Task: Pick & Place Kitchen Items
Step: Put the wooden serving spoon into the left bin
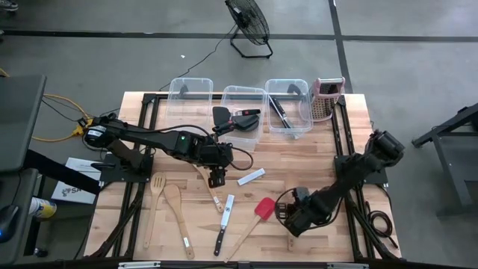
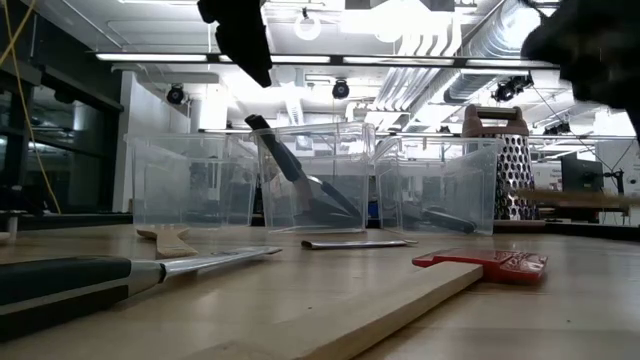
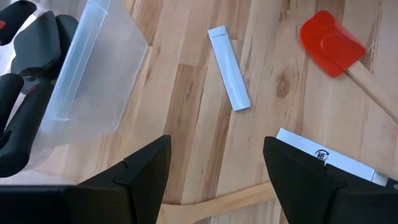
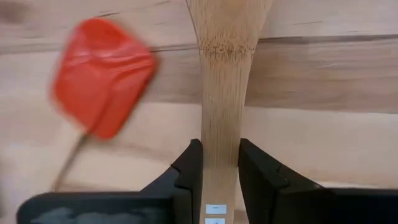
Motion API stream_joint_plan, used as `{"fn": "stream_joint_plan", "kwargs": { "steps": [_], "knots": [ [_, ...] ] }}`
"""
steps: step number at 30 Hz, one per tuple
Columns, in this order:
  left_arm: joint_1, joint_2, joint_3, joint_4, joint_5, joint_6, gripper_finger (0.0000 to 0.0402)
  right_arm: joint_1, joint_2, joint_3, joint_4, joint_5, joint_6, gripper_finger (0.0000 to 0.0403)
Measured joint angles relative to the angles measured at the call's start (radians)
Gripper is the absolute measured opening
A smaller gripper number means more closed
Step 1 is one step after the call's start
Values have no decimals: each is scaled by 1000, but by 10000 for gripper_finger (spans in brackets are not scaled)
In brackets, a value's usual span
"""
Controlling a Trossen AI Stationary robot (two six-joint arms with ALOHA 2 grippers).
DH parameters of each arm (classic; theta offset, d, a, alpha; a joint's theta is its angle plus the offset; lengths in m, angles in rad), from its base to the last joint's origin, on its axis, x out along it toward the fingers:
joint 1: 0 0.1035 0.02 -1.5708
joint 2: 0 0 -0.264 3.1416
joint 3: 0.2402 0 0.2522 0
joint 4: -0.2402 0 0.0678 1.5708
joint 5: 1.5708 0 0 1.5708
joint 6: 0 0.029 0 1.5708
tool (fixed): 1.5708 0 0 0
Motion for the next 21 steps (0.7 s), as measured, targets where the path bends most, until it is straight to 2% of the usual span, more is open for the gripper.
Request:
{"fn": "stream_joint_plan", "kwargs": {
  "steps": [11,18,21],
  "knots": [
    [23,-44,0,8,23,26,252,-4,-181,2,-70,290,-113,69],
    [103,-94,0,32,36,35,252,-50,-296,2,-69,445,-369,69],
    [148,-107,0,85,65,38,252,-91,-354,2,-62,527,-544,69]
  ]
}}
